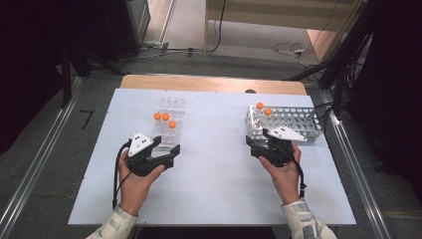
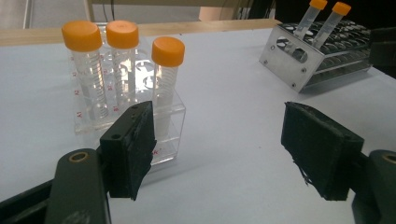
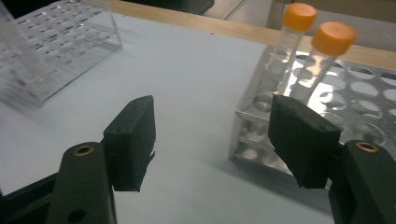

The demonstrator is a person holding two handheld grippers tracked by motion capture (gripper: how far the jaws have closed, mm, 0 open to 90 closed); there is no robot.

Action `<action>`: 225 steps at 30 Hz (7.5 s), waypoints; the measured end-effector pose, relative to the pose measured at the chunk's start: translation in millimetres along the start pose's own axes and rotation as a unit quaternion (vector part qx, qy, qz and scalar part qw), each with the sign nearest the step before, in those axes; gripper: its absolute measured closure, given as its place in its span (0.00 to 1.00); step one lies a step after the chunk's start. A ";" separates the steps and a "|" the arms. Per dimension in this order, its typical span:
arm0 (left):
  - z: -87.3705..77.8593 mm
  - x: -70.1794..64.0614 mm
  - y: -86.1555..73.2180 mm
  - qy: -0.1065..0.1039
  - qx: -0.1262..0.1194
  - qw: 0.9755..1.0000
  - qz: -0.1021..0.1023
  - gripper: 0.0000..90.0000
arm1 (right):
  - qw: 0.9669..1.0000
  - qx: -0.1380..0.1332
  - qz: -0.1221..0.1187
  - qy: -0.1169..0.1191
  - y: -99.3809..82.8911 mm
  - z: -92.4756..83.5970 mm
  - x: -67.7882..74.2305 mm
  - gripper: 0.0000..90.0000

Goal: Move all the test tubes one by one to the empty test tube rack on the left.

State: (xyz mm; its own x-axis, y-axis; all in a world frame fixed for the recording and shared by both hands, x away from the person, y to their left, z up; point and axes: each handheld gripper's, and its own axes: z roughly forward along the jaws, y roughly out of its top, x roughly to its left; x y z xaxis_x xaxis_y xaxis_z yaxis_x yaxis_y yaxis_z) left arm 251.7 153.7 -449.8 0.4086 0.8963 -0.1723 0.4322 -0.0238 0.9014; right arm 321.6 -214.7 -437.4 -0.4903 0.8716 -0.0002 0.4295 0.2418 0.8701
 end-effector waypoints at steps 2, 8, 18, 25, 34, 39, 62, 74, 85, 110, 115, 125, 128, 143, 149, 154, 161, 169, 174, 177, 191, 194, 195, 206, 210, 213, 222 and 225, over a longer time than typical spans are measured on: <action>0.4 0.2 -1.0 -0.001 0.003 1.000 -0.001 0.28 | 1.000 0.000 0.006 -0.018 0.4 1.1 -5.9 0.35; 1.1 -0.3 -2.1 -0.002 0.003 1.000 -0.002 0.28 | 0.999 -0.002 0.014 -0.049 3.0 7.0 -19.8 0.36; 0.6 2.5 -2.8 -0.001 0.003 1.000 -0.006 0.28 | 0.997 -0.005 0.015 -0.078 9.2 24.3 -34.7 0.46; 1.6 3.5 -3.8 -0.002 0.004 1.000 -0.009 0.28 | 0.996 -0.001 0.023 -0.086 11.6 38.0 -44.2 0.58; 1.7 4.7 -3.9 -0.002 0.007 1.000 -0.011 0.29 | 0.997 -0.005 0.017 -0.081 15.0 47.5 -47.2 0.67; 2.0 4.6 -4.1 -0.003 0.007 1.000 -0.012 0.29 | 0.997 0.000 0.019 -0.080 15.4 51.5 -47.1 0.71; 3.3 3.8 -4.9 -0.002 0.009 1.000 -0.011 0.29 | 0.997 -0.020 0.030 -0.069 26.4 41.5 -51.3 0.80; 2.6 3.4 -4.5 -0.002 0.010 1.000 -0.010 0.29 | 0.995 -0.068 0.021 -0.066 50.5 7.8 -49.9 0.80; 2.8 2.1 -4.4 -0.002 0.010 1.000 -0.009 0.29 | 0.995 -0.079 0.012 -0.055 51.2 -9.3 -44.5 0.80; 2.0 -2.5 -2.4 -0.008 0.007 1.000 -0.004 0.29 | 0.998 -0.052 -0.030 0.027 22.4 -2.7 10.8 0.80; 1.7 -3.7 -1.8 -0.010 0.006 1.000 -0.004 0.28 | 0.997 -0.043 -0.043 0.048 17.3 3.0 27.3 0.80; 0.7 -4.3 -1.1 -0.012 0.005 1.000 -0.003 0.28 | 0.994 -0.033 -0.058 0.088 9.8 13.2 60.3 0.80; 0.3 -4.9 -0.4 -0.013 0.003 1.000 -0.003 0.29 | 0.993 -0.031 -0.061 0.098 8.9 14.8 68.1 0.80; -1.1 -19.4 6.1 -0.036 -0.008 0.999 0.004 0.29 | 0.987 -0.017 -0.081 0.140 2.2 23.5 102.7 0.80; -3.6 -31.6 14.9 -0.059 -0.025 0.998 0.014 0.35 | 0.983 -0.007 -0.092 0.159 -0.4 29.4 119.5 0.80; -3.2 -39.4 16.8 -0.067 -0.032 0.997 0.029 0.43 | 0.980 -0.003 -0.100 0.174 -1.5 32.5 133.9 0.80; -1.0 -42.2 15.3 -0.069 -0.032 0.996 0.045 0.51 | 0.977 0.000 -0.109 0.185 -1.4 34.0 145.9 0.80; 3.0 -44.7 11.7 -0.073 -0.023 0.995 0.060 0.60 | 0.975 -0.003 -0.111 0.193 -0.5 33.1 151.8 0.80; 4.8 -44.4 10.2 -0.075 -0.021 0.995 0.064 0.68 | 0.975 -0.004 -0.110 0.194 0.0 31.4 151.6 0.80; 5.4 -45.2 9.4 -0.079 -0.016 0.995 0.066 0.72 | 0.975 -0.003 -0.112 0.194 -0.1 31.4 151.2 0.80; 4.6 -43.4 9.1 -0.082 -0.017 0.994 0.065 0.78 | 0.974 0.003 -0.104 0.201 -1.0 30.7 151.3 0.71; 3.7 -41.8 9.7 -0.078 -0.019 0.995 0.062 0.78 | 0.974 0.007 -0.100 0.204 -1.2 30.5 151.3 0.62; 3.5 -41.2 9.9 -0.078 -0.019 0.995 0.061 0.78 | 0.974 0.006 -0.100 0.203 -1.3 30.3 151.5 0.57; 1.8 -37.9 11.1 -0.074 -0.024 0.996 0.050 0.78 | 0.978 0.016 -0.082 0.189 -2.5 31.2 146.4 0.26; 1.1 -36.5 11.7 -0.074 -0.025 0.996 0.047 0.78 | 0.979 0.018 -0.086 0.187 -2.4 30.4 144.0 0.24; 0.6 -36.0 12.3 -0.074 -0.024 0.996 0.045 0.78 | 0.979 0.020 -0.082 0.184 -3.0 29.6 142.3 0.24; -6.6 -26.1 20.4 -0.073 -0.033 0.996 0.027 0.78 | 0.980 0.021 -0.082 0.178 -3.4 25.5 133.6 0.24; -10.3 -19.3 26.3 -0.070 -0.038 0.997 0.016 0.78 | 0.981 0.021 -0.078 0.175 -3.6 23.9 130.0 0.24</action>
State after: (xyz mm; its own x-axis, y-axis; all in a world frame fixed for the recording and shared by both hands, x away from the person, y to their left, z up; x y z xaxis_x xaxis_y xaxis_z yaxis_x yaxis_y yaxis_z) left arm 246.9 140.3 -418.7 0.5321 0.8246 -0.1920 0.3571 -0.0130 0.9340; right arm 274.4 -92.0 -452.3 -0.7796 0.6247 0.0438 0.3561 0.3847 0.8516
